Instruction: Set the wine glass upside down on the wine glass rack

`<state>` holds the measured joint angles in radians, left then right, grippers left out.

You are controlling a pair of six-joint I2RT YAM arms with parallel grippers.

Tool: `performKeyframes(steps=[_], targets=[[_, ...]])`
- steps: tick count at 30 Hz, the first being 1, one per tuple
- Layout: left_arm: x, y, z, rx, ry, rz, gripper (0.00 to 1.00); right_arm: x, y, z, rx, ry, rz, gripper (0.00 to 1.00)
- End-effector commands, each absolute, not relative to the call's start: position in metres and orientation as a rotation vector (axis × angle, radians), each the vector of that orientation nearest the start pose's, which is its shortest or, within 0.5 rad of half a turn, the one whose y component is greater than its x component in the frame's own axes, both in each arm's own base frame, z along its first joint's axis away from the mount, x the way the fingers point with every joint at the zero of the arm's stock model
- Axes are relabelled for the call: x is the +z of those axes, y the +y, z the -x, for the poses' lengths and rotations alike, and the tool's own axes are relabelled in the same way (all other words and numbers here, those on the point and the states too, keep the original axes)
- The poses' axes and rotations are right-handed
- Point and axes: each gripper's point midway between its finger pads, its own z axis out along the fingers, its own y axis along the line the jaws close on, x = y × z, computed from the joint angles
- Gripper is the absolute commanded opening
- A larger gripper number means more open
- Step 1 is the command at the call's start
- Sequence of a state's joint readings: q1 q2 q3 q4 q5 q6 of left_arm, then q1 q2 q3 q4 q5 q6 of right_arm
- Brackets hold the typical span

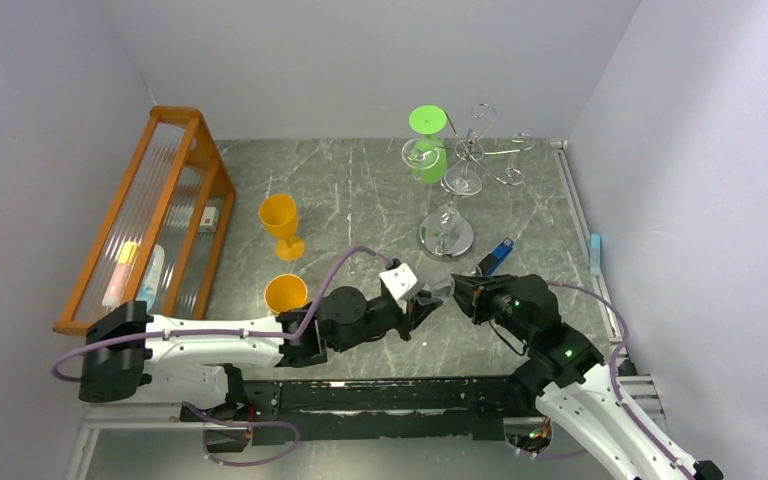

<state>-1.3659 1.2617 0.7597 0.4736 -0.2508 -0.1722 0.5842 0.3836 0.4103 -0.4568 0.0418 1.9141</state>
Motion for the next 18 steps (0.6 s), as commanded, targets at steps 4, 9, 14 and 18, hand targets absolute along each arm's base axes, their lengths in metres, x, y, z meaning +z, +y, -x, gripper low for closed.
performKeyframes(steps=[4, 9, 14, 18], targets=[[0.2626, -0.4211, -0.1067, -1.074, 1.438, -0.781, 0.05, 0.1935, 0.1672, -0.1930, 1.424, 1.853, -1.465, 0.22], [0.2615, -0.4207, -0.1044, -1.085, 1.435, -0.789, 0.05, 0.1920, 0.1677, -0.1950, 1.428, 1.844, -1.467, 0.20], [0.2597, -0.4208, -0.1016, -1.096, 1.428, -0.798, 0.05, 0.1906, 0.1714, -0.1968, 1.437, 1.854, -1.457, 0.26], [0.2569, -0.4204, -0.1020, -1.088, 1.429, -0.803, 0.05, 0.1906, 0.1673, -0.1963, 1.391, 1.863, -1.461, 0.26]])
